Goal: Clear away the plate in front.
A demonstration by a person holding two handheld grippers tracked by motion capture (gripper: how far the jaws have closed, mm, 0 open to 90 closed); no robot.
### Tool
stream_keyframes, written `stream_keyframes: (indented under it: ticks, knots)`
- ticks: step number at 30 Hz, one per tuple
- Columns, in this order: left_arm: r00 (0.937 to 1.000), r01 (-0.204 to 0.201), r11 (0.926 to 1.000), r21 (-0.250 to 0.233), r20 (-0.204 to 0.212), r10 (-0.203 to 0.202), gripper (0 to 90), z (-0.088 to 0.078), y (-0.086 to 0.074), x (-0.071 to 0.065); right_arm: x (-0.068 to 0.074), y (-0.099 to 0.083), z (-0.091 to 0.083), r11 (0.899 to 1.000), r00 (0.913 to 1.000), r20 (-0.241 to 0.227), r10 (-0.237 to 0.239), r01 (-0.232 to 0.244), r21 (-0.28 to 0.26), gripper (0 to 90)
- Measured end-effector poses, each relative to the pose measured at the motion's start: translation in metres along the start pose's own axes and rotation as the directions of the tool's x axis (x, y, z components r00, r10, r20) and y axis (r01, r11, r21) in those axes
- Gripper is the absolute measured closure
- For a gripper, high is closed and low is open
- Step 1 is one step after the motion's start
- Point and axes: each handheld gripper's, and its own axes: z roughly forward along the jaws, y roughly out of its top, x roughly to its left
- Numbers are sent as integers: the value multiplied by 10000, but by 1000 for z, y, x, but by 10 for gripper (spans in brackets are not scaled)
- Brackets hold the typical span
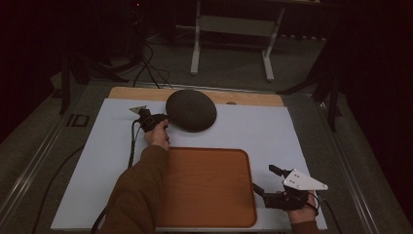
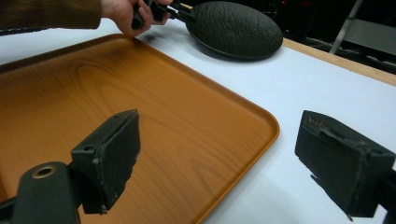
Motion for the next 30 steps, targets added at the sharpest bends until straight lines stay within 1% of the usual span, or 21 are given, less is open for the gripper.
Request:
stream_keyframes:
  ticks: [3, 4, 6, 7, 8, 11, 13, 14, 15, 16, 18, 19, 20, 21, 22, 25, 26, 28, 30]
  knots:
    - [9999, 65, 9997, 249, 133, -68, 882, -4, -3, 4, 0, 0, 0, 10000, 10000, 26, 12, -12, 0, 139]
    - [9998, 160, 9994, 322, 147, -165, 881, -6, -4, 5, 0, 0, 0, 10000, 10000, 32, 13, -13, 6, 139]
    - [9995, 160, 9992, 354, 250, -169, 877, -9, -3, 7, 0, -1, -1, 10000, 10000, 34, 20, -20, 23, 139]
    - [9989, 225, 9993, 293, 408, -237, 870, -8, -3, 7, 0, -1, -1, 10000, 10000, 32, 25, -25, 42, 139]
    - [9973, 322, 9993, 207, 656, -335, 857, -8, -3, 7, 0, -1, -1, 10000, 10000, 39, 24, -24, 48, 139]
    - [9925, 415, 9987, -288, 1161, -379, 818, -6, -4, 3, 1, -1, 0, 10000, 10000, 36, 8, -8, 45, 139]
    - [9872, 637, 9964, -563, 1499, -546, 800, -3, -7, 0, 0, -1, 0, 10000, 10000, 22, 22, -22, 60, 139]
    - [9845, 723, 9950, -688, 1648, -601, 776, -1, -9, -1, 0, -1, 0, 10000, 10000, 12, 21, -21, 60, 139]
    - [9843, 765, 9940, -778, 1649, -628, 746, 2, -11, -4, 0, -1, 0, 10000, 10000, 7, 23, -23, 64, 139]
    - [9867, 688, 9945, -789, 1523, -562, 733, 4, -13, -6, 0, -1, 0, 10000, 10000, 2, 19, -19, 62, 139]
    - [9909, 704, 9947, -747, 1200, -611, 736, 9, -17, -8, 1, 0, 0, 10000, 10000, -7, 3, -3, 65, 139]
    - [9942, 663, 9950, -752, 892, -595, 753, 9, -18, -9, 1, 0, -1, 10000, 10000, -11, -2, 2, 58, 139]
    - [9975, 534, 9967, -609, 490, -504, 783, 10, -19, -9, 1, 0, -1, 10000, 10000, -16, 1, -1, 55, 139]
    - [9983, 564, 9974, -441, 186, -557, 819, 10, -19, -9, 1, -1, -1, 10000, 10000, -21, -1, 1, 39, 139]
    - [9980, 630, 9976, -272, 36, -629, 846, 10, -19, -7, 0, -1, -1, 10000, 10000, -25, 6, -6, 38, 139]
    - [9962, 869, 9962, -94, 118, -868, 855, 9, -20, -3, 0, -1, -1, 10000, 10000, -9, 6, -6, 32, 139]
    - [9962, 866, 9962, -82, 109, -865, 857, 8, -21, -2, 0, -1, -1, 10000, 10000, -7, 0, 0, 36, 139]
    - [9949, 999, 9950, 10, 124, -999, 855, 5, -21, -3, 0, -1, -1, 10000, 10000, 6, -6, 6, 53, 139]
    - [9957, 923, 9957, 34, 56, -923, 855, 1, -21, -4, 1, -1, -1, 10000, 10000, 18, -9, 9, 63, 139]
